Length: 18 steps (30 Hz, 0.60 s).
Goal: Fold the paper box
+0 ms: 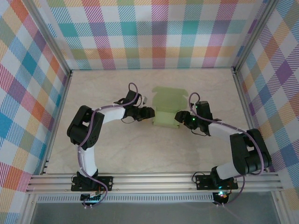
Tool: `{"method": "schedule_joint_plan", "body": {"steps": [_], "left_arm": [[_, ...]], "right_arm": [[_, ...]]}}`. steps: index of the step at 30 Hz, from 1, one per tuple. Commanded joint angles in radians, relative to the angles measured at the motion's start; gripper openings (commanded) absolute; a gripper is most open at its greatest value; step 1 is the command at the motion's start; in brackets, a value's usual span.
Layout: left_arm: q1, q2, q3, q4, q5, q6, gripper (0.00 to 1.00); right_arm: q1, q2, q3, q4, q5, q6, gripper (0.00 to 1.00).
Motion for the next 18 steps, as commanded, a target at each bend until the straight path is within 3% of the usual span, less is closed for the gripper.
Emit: {"method": "schedule_joint_plan", "body": {"steps": [1, 7, 18], "left_arm": [[-0.003, 0.021, 0.021, 0.003, 0.027, -0.009, 0.51], [-0.003, 0.024, 0.015, -0.011, 0.014, 0.005, 0.51], [-0.003, 0.028, 0.001, -0.008, 0.007, 0.011, 0.50]], "right_arm": [[0.004, 0.033, -0.001, 0.078, -0.010, 0.027, 0.55], [-0.014, 0.068, -0.001, 0.098, 0.018, 0.027, 0.53], [-0.094, 0.143, -0.031, 0.198, -0.074, 0.068, 0.53]]}}
